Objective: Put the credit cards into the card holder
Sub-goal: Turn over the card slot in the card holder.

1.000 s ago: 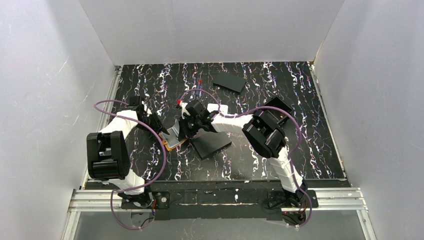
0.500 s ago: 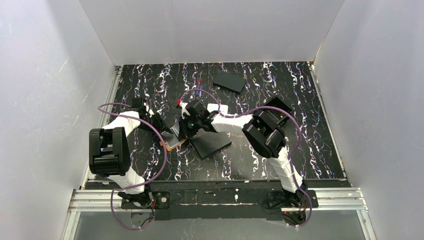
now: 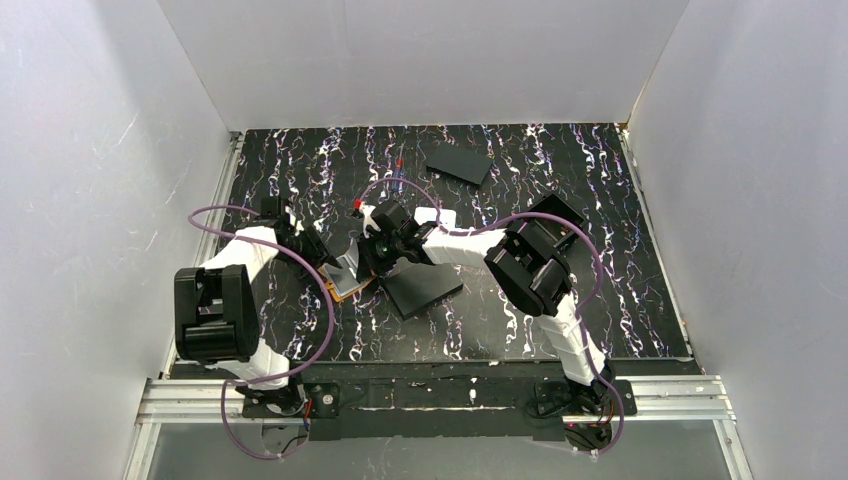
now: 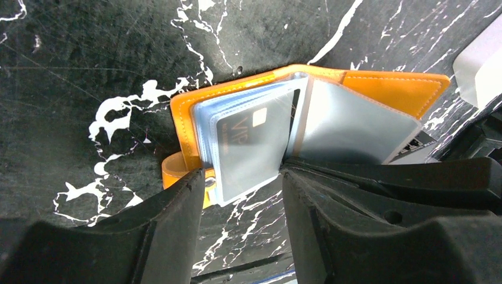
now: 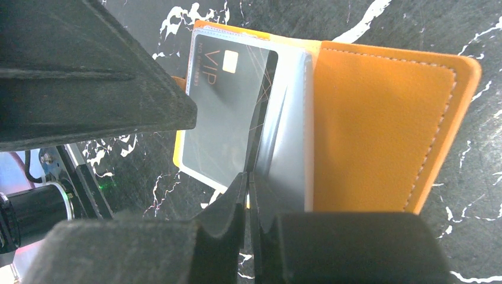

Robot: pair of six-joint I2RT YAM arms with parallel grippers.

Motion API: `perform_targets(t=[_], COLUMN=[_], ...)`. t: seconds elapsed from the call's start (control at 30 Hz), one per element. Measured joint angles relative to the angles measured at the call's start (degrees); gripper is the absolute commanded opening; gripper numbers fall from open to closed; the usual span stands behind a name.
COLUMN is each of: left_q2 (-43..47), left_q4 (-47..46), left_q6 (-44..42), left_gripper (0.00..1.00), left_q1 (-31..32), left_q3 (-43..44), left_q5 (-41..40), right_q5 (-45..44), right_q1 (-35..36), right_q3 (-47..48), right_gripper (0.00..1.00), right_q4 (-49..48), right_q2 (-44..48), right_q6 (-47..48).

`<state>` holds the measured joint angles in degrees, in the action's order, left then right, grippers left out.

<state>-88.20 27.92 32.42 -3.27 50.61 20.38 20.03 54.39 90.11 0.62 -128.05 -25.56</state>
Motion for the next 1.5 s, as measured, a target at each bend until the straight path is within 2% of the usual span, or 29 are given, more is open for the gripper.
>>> perform_targets(t=[0.5, 0.87, 1.17, 1.3, 1.5], left_q2=[-3.8, 1.7, 0.9, 0.5, -0.4], left_q4=[-4.1, -2.5, -2.2, -2.2, -1.9], left_q6=[1.1, -0.3, -0.3, -0.1, 0.8], left_gripper=[0.45, 0.45, 0.30, 0.21, 0.06], left_q1=[0.0, 0.8, 2.0, 2.2, 3.7], left_q3=[-0.5, -1.1, -1.0, -1.0, -0.3], left_q5=[4.3, 3.8, 5.2, 5.3, 5.1], right_q5=[0.1, 0.3, 0.4, 0.7, 1.1], right_q1=[0.0, 0.0, 0.0, -0.1, -0.2], right_q3=[0.0, 0.0, 0.0, 0.0, 0.0], right_gripper=[0.12, 0.12, 0.13, 0.14, 0.21], right_q4=[0.0, -0.2, -0.3, -0.4, -0.5], right_q2=[0.0, -0.2, -0.2, -0.2, -0.2], right_q6=[0.0, -0.2, -0.2, -0.2, -0.2])
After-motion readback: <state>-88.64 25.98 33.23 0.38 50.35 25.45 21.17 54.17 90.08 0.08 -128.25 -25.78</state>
